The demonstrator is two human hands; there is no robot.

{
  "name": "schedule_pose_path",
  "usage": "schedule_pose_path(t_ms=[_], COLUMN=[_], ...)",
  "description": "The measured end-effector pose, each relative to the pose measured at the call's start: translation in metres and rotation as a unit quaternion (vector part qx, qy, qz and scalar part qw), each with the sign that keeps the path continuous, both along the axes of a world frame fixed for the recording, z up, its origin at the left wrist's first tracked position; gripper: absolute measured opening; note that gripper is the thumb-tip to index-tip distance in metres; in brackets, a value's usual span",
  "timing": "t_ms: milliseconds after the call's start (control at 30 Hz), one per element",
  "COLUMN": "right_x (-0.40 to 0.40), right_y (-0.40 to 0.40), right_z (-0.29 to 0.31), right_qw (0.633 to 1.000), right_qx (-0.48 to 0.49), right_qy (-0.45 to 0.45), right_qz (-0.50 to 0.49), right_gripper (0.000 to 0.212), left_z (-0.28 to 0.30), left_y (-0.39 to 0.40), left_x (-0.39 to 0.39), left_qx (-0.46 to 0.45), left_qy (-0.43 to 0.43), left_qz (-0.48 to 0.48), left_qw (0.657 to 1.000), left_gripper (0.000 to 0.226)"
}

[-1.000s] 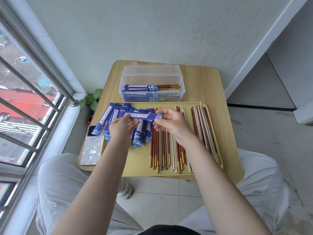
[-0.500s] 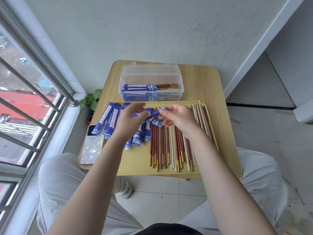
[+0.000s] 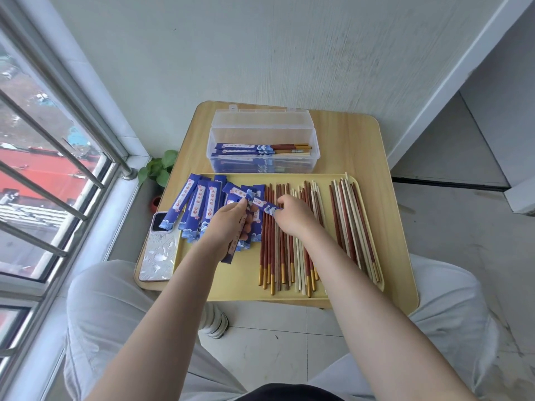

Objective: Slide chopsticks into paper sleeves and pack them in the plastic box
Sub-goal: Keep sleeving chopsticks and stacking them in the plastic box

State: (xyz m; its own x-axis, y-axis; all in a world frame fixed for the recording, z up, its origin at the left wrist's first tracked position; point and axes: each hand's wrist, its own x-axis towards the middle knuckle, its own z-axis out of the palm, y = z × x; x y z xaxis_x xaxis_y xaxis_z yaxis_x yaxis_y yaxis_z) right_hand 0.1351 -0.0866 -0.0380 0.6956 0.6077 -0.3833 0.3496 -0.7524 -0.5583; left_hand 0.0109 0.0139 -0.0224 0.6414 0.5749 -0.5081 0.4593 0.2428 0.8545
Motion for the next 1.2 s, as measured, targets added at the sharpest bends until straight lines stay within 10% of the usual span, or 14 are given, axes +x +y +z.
schedule_pose_path(t_ms=[333,567,1200], right_x=[-0.024,-0.034,-0.033], right_y=[0.008,0.008,-0.013], right_z=[-0.005,-0.013,0.002], right_qw=[0.989,0.982,0.996], right_qx=[-0.076,-0.117,0.009], right_qy=[-0.104,-0.109,-0.055], right_qz=[0.072,0.100,0.066], right_gripper=[0.014,0.042,0.039], left_z=[-0.007,-0.013,-0.015], left_y=[-0.001,0.003,0.003], left_x=[0.016,0.017,0.013], left_qx=[-0.008,0.048,0.066], left_qy=[-0.021,0.002,-0.009], left_qz=[-0.001,-0.009,0.011], left_qw=[1.000,0.999,0.998], left_gripper=[0.035,0.039,0.038])
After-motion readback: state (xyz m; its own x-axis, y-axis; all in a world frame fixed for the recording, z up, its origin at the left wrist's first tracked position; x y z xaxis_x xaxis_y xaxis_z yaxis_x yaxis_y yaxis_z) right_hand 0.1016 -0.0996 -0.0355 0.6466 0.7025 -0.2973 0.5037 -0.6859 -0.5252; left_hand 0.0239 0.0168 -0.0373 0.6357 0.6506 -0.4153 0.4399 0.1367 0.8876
